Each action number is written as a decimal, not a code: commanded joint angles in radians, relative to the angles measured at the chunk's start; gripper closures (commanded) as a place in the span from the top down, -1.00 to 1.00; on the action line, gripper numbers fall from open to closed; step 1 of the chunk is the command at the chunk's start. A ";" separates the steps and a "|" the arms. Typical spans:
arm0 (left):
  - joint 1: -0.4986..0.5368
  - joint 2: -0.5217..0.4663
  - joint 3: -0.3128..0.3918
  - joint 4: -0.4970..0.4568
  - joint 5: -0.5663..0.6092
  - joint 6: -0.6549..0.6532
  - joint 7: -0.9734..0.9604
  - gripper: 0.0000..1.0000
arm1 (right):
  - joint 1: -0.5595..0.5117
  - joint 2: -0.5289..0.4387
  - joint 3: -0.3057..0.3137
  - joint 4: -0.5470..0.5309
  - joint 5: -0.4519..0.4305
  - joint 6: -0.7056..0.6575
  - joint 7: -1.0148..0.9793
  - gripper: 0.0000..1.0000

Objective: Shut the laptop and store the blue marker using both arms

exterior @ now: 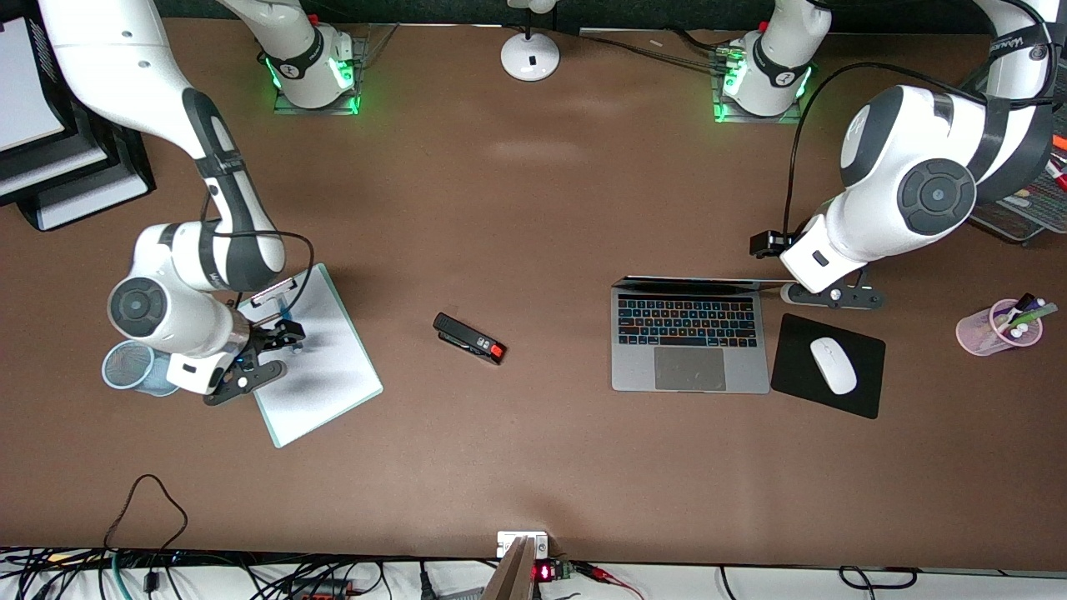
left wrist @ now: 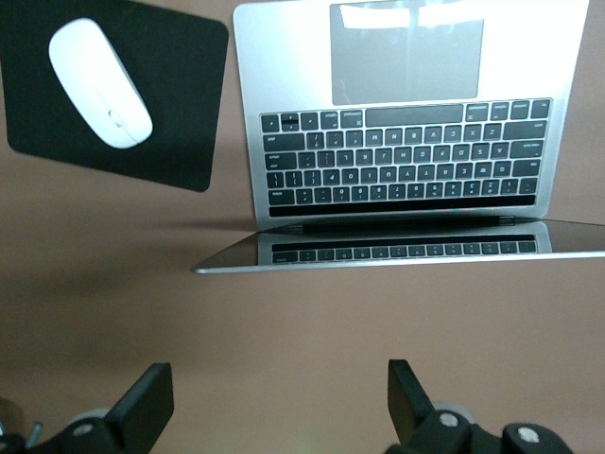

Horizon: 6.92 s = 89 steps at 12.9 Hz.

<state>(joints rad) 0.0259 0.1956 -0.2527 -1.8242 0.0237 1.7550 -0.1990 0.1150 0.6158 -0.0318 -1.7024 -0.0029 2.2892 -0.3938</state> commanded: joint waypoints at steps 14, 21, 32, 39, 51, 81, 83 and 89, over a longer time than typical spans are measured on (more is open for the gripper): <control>-0.043 0.123 -0.048 -0.001 -0.059 0.011 -0.175 1.00 | 0.009 0.015 -0.003 -0.103 0.008 0.111 -0.007 0.52; -0.060 0.217 -0.048 0.112 -0.056 0.024 -0.175 1.00 | 0.008 0.015 -0.003 -0.140 0.006 0.164 -0.013 0.01; -0.061 0.310 -0.048 0.235 -0.054 0.024 -0.175 1.00 | 0.012 0.001 -0.003 -0.135 0.009 0.159 -0.010 -0.16; -0.063 0.357 -0.048 0.273 -0.053 0.084 -0.174 1.00 | 0.012 -0.001 -0.003 -0.135 0.011 0.159 -0.005 -0.80; -0.064 0.427 -0.046 0.315 -0.045 0.259 -0.172 1.00 | -0.035 -0.390 -0.011 -0.123 0.023 0.099 -0.603 -0.90; -0.084 0.592 -0.039 0.312 0.025 0.526 -0.180 1.00 | -0.514 0.033 -0.011 0.352 0.770 -0.645 -2.090 -0.90; -0.072 0.520 -0.043 0.313 0.025 0.434 -0.180 1.00 | -0.526 0.050 -0.011 0.352 0.784 -0.651 -2.090 -0.90; -0.008 0.253 -0.037 0.315 0.027 0.203 -0.175 1.00 | -0.580 0.105 -0.010 0.351 0.791 -0.686 -2.100 -0.90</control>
<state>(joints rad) -0.0066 0.5395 -0.2918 -1.4795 0.0342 2.0147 -0.3713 -0.4380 0.6917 -0.0560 -1.3843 0.7686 1.6369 -2.4785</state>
